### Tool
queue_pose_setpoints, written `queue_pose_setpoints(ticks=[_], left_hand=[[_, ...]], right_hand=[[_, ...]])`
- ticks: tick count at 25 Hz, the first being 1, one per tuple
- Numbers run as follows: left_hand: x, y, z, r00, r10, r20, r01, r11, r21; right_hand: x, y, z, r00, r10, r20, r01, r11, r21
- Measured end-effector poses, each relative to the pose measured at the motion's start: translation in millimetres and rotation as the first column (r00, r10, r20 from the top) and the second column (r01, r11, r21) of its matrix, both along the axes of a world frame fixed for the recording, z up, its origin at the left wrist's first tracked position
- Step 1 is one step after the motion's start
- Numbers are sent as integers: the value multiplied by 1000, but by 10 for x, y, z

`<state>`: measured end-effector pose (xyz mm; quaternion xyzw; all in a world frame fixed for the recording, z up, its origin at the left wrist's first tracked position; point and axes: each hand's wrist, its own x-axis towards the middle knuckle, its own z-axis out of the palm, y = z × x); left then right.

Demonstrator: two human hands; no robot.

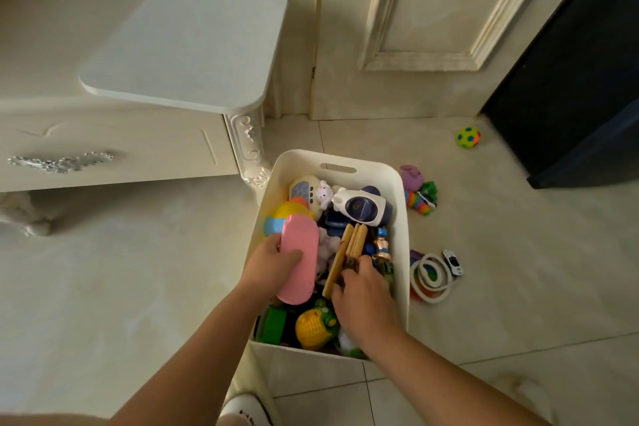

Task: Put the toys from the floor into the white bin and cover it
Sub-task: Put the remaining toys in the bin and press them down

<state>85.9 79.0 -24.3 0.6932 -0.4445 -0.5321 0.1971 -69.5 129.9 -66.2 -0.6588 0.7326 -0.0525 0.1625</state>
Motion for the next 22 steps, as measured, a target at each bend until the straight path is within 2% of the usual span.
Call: queue_pose_setpoints(ticks=[2, 6, 9, 15, 17, 19, 20, 21, 22], left_hand=[[-6, -30, 4, 1000, 13, 22, -12, 999, -31], [0, -191, 104, 990, 137, 13, -133, 975, -180], [-21, -491, 121, 986, 166, 15, -156, 951, -266], [-327, -947, -5, 972, 216, -90, -230, 952, -201], [-464, -983, -54, 980, 191, -50, -197, 969, -147], [-597, -981, -139, 987, 84, 136, -62, 985, -163], [-626, -953, -186, 954, -1, 301, 56, 983, -175], [-629, -912, -272, 873, -92, 479, 199, 964, -178], [-685, -865, -333, 735, -202, 647, 374, 917, -138]], right_hand=[[4, 76, -81, 997, 65, -42, -64, 998, 3], [25, 18, -36, 993, -65, 96, 72, 995, -67], [-15, 24, -56, 995, -29, 91, 34, 998, -52], [-86, 17, -39, 981, -10, 195, 14, 1000, -19], [-123, 16, -25, 974, -2, 226, 2, 1000, -1], [-136, 24, 1, 964, -8, 265, 5, 1000, 12], [-121, 20, 22, 960, -14, 279, 9, 1000, 19], [-105, 10, 26, 958, -18, 287, 12, 1000, 24], [-151, 36, 27, 950, -35, 309, 29, 999, 24]])
